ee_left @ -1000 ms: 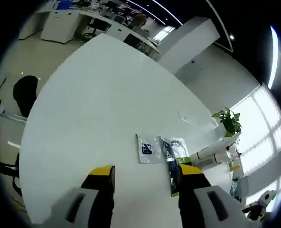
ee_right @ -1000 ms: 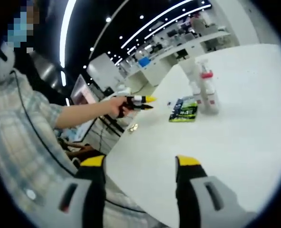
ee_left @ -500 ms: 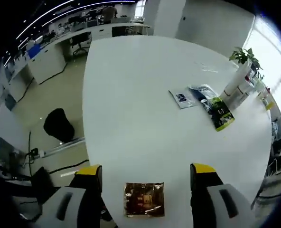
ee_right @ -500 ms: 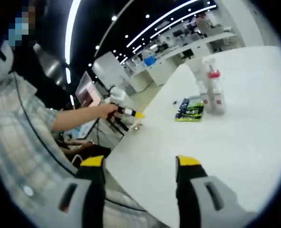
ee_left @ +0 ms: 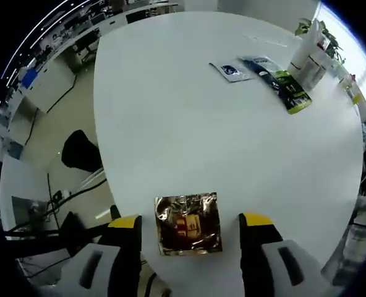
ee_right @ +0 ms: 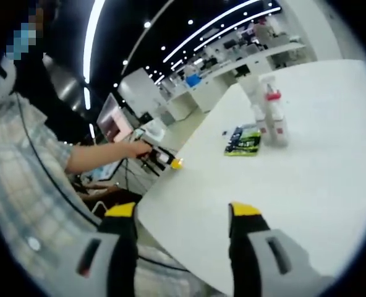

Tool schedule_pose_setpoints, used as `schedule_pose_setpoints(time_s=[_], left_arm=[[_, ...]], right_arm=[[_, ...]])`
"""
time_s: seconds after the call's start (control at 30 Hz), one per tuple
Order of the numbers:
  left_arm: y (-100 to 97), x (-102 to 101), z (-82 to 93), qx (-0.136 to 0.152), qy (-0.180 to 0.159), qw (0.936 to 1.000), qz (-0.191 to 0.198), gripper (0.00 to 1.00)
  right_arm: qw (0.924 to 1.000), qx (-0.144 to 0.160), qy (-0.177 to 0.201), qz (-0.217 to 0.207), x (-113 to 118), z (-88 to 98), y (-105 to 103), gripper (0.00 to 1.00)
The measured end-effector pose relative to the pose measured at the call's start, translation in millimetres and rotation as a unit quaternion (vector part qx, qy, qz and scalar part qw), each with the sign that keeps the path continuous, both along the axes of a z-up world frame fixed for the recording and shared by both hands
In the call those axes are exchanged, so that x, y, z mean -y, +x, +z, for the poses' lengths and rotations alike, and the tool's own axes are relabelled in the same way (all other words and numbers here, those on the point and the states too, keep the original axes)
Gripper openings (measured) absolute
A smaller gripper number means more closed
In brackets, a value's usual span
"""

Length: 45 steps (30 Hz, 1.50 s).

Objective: Arrange the skincare products in the storage area until every visible bottle or jar stands upright without overlapping.

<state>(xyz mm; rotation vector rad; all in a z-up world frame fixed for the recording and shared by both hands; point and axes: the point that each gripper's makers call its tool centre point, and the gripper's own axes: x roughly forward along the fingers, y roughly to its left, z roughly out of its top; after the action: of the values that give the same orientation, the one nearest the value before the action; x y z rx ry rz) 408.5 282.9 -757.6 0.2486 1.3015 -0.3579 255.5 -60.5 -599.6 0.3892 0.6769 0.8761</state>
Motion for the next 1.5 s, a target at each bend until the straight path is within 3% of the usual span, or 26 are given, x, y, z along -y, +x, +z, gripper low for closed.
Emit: schedule_pose_setpoints(time_s=[0.2, 0.3, 0.47, 0.63, 0.7, 0.83, 1.0, 1.2, 1.3, 1.5], left_arm=[[-0.1, -3.8, 1.1, 0.0, -0.001, 1.0, -0.007, 0.57], [-3.9, 0.9, 2.8, 0.0, -0.003, 0.9999, -0.013, 0.4], [-6.3, 3.8, 5.0, 0.015, -0.012, 0.9998, -0.002, 0.39], [-13.4, 10.1, 6.2, 0.012, -0.026, 0.9996, -0.007, 0.35], [-18.8, 20.2, 6.9, 0.007, -0.046, 0.9989, -0.007, 0.35], [-29.4, 34.5, 12.8, 0.013, -0.052, 0.9983, -0.023, 0.36], [-39.2, 65.1, 29.6, 0.036, -0.08, 0.9954, -0.037, 0.37], [-56.7, 106.3, 53.0, 0.064, -0.115, 0.9893, -0.063, 0.37], [-70.2, 132.2, 68.6, 0.078, -0.132, 0.9829, -0.101, 0.38], [-90.4, 156.4, 91.4, 0.1, -0.14, 0.976, -0.133, 0.38]], right_arm=[[1.0, 0.002, -0.002, 0.002, 1.5, 1.1, -0.7, 0.57], [1.0, 0.002, 0.005, -0.006, 5.3, 1.8, 2.8, 0.56], [0.9999, 0.004, 0.01, -0.004, 2.5, 3.5, 6.0, 0.56], [0.9999, 0.008, 0.015, 0.005, -4.1, 5.8, 9.6, 0.56], [0.9997, 0.009, 0.019, 0.009, -6.8, 7.8, 11.0, 0.56], [0.9996, 0.01, 0.02, 0.018, -11.4, 6.9, 13.6, 0.56], [0.999, 0.008, 0.035, 0.028, -23.2, 8.7, 20.2, 0.55], [0.998, -0.004, 0.048, 0.042, -40.7, 7.6, 27.5, 0.53], [0.9972, -0.009, 0.056, 0.049, -50.4, 8.0, 32.7, 0.53], [0.9951, -0.033, 0.068, 0.063, -69.1, 2.1, 39.6, 0.49]])
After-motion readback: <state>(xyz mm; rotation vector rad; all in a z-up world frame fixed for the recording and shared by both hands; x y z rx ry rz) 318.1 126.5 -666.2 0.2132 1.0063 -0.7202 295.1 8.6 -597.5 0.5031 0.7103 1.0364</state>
